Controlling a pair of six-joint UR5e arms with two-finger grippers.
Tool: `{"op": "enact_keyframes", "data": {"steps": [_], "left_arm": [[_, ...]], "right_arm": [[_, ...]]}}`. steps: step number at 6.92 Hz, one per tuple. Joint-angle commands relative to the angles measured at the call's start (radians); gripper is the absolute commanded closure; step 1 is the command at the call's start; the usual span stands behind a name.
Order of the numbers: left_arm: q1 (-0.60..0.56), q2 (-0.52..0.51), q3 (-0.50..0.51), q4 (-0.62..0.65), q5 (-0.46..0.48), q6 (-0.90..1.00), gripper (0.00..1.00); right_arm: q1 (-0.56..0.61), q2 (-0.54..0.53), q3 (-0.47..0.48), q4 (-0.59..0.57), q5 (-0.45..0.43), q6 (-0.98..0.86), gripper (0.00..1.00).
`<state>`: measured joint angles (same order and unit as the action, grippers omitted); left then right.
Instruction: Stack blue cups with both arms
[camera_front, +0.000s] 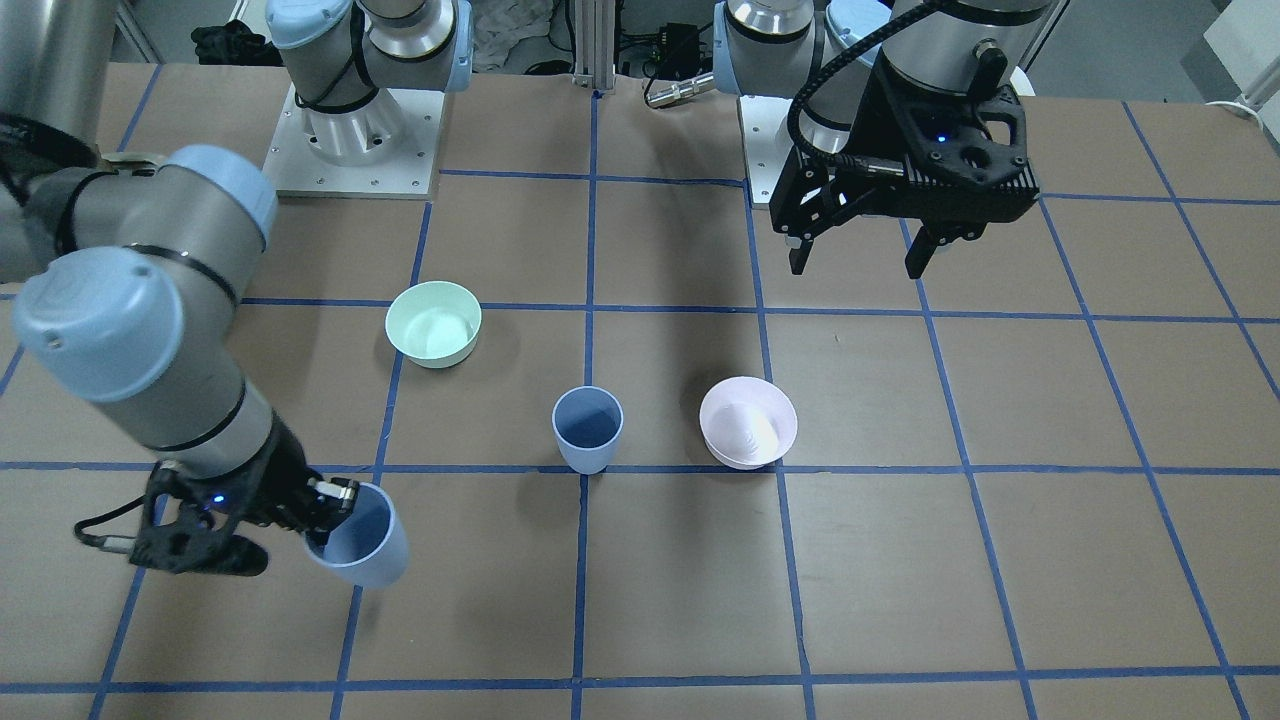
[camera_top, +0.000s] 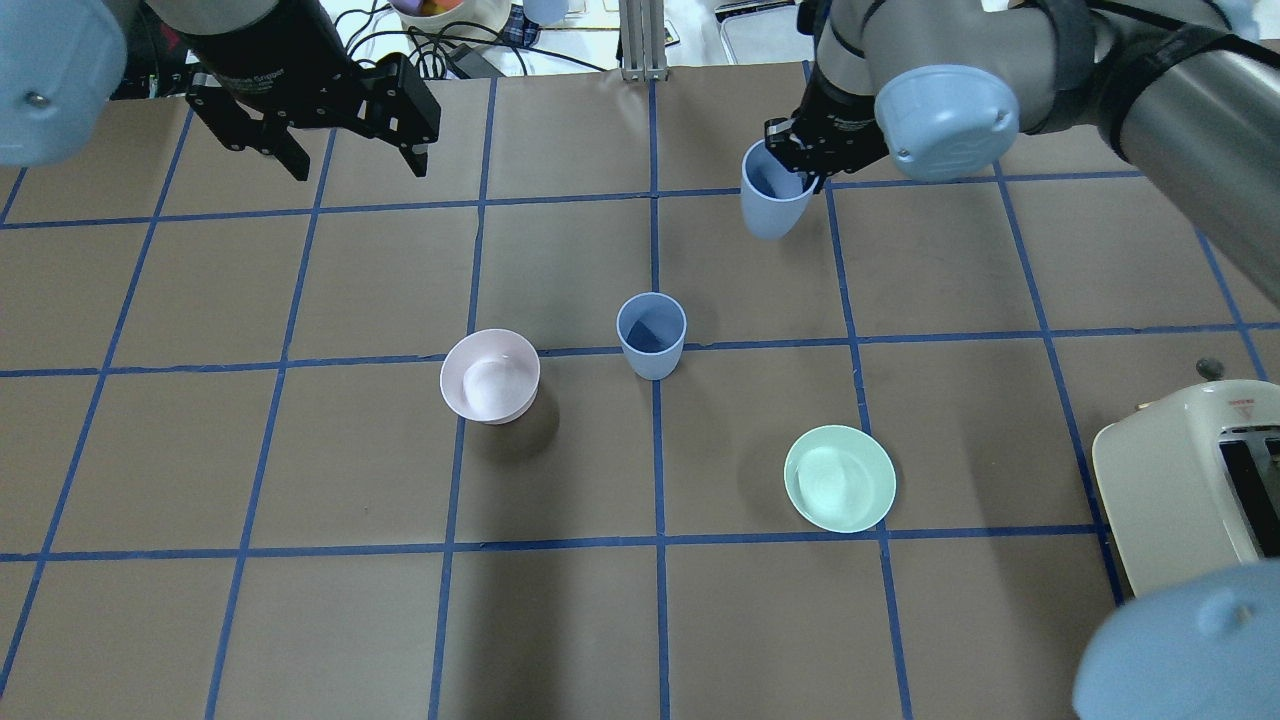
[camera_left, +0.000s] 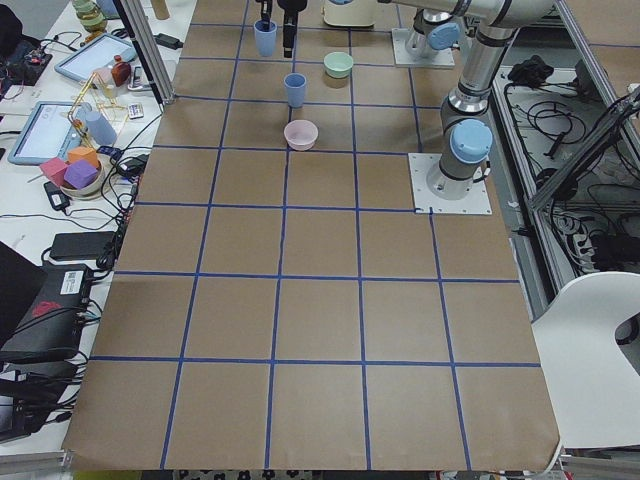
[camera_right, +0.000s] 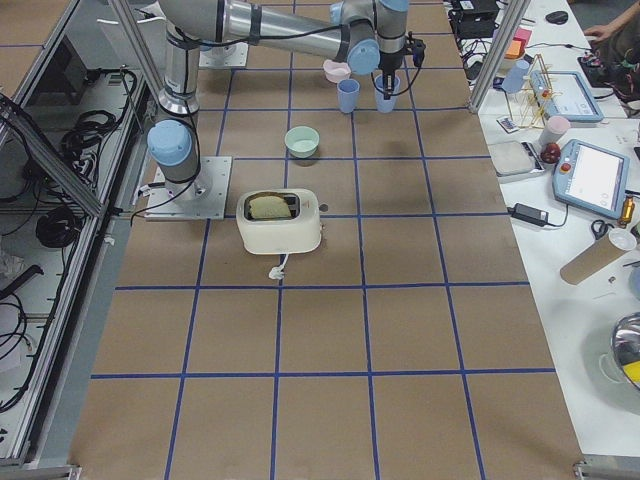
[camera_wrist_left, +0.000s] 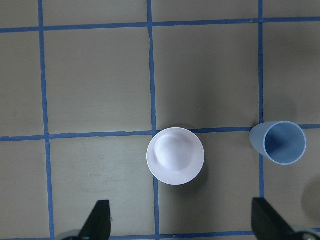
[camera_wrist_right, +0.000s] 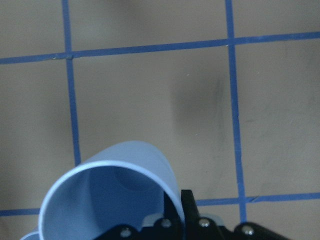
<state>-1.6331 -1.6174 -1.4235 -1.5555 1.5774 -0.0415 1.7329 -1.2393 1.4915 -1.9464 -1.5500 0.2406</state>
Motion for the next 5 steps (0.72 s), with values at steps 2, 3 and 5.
{"op": "enact_keyframes", "data": {"steps": [2, 3, 5], "left_arm": [[-0.001, 0.004, 0.0, -0.005, 0.001, 0.0, 0.0], [0.001, 0.004, 0.0, -0.005, 0.001, 0.0, 0.0], [0.001, 0.004, 0.0, -0.005, 0.001, 0.0, 0.0]], "right_arm": [[0.229, -0.017, 0.003, 0.043, -0.01, 0.318, 0.97], [0.232, -0.011, 0.006, 0.044, -0.013, 0.315, 0.97], [0.229, -0.02, 0.029, 0.055, -0.021, 0.284, 0.98]]}}
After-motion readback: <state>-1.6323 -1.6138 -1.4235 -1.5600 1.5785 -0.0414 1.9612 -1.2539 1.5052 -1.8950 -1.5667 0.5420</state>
